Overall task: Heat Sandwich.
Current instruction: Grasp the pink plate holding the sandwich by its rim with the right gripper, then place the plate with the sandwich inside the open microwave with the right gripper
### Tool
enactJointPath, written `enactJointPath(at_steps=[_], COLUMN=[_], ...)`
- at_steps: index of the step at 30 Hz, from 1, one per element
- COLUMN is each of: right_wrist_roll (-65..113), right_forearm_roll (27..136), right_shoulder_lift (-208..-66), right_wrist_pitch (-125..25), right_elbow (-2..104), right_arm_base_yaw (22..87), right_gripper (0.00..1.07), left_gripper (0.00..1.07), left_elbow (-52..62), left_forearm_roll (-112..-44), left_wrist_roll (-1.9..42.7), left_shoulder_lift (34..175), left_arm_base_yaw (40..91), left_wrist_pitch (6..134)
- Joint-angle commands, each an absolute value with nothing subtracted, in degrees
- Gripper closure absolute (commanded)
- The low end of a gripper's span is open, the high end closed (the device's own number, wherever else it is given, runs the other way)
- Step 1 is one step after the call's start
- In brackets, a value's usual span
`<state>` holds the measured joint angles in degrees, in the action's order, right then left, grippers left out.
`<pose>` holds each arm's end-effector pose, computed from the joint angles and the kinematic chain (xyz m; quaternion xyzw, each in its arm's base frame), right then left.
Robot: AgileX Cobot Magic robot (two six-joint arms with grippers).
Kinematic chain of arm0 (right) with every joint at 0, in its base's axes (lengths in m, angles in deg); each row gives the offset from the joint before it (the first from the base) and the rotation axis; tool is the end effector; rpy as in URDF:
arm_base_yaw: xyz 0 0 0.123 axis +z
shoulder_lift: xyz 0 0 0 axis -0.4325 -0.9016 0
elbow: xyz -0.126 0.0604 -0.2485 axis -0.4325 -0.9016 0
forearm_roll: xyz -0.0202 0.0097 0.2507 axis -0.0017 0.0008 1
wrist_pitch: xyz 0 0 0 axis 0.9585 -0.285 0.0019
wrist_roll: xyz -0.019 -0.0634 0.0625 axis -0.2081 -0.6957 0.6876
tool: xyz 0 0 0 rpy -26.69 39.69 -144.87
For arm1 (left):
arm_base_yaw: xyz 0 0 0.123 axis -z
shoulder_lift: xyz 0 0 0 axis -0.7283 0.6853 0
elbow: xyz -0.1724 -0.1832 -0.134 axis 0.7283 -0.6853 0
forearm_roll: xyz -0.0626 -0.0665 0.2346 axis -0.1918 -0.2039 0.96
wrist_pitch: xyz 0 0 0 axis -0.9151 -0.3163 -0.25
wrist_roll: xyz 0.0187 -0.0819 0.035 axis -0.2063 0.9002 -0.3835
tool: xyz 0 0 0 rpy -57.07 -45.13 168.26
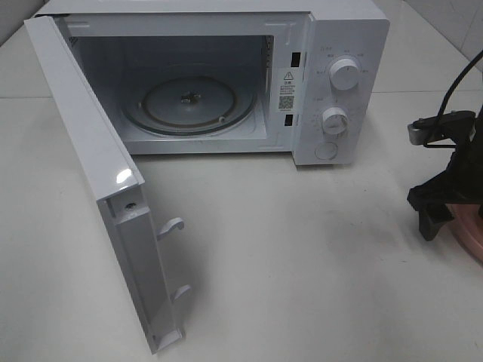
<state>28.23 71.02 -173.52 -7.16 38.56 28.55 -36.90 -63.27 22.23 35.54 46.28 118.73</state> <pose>0.3137 0.0060 0.1344 -0.0922 0.9928 -0.0570 0.0510 -0.0045 0.0000 0.2784 0.0110 0.8467 0.0112 0.5319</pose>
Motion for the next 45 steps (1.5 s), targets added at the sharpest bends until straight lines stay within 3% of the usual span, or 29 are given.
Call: enactJointPath(at_steps=[1, 9, 13, 16, 17, 18, 21, 45], right_wrist_roll=[28.6, 28.6, 28.6, 28.6, 28.6, 28.6, 29.0, 31.1], right_forearm_roll=[70.5, 70.5, 70.5, 70.5, 70.4, 70.4, 69.1, 67.5], right_shoulder_lift=[-175.5, -177.7, -177.6, -177.6, -177.6, -177.6, -177.6, -177.6], right_wrist_pitch=[-8.4, -8.6, -8.4, -8.0, -8.0, -8.0, -7.3, -6.9], right_elbow=[38.9, 38.9, 38.9, 38.9, 38.9, 38.9, 38.9, 38.9], right_arm_base_yaw=[28.3, 28.3, 28.3, 28.3, 28.3, 28.3, 28.3, 28.3], right_gripper=[0.23, 0.24, 0.34, 0.55, 0.73, 0.73, 1.07, 1.07], left_gripper=[0.01, 0.01, 0.01, 0.01, 0.01, 0.01, 0.01, 0.01], left_elbow=[-37.1, -37.1, -37.1, -37.1, -37.1, -37.1, -37.1, -37.1], left_forearm_roll=[-63.6, -63.6, -63.6, -63.6, -63.6, -63.6, -63.6, -63.6], left_wrist_roll=[22.2, 22.2, 22.2, 22.2, 22.2, 22.2, 22.2, 22.2], left_shoulder_lift=[35.6, 35.6, 35.6, 35.6, 35.6, 35.6, 35.6, 35.6], left_arm_base_yaw=[46.3, 46.3, 46.3, 46.3, 46.3, 46.3, 46.3, 46.3], left_wrist_pitch=[118.5, 118.5, 118.5, 118.5, 118.5, 118.5, 118.5, 118.5])
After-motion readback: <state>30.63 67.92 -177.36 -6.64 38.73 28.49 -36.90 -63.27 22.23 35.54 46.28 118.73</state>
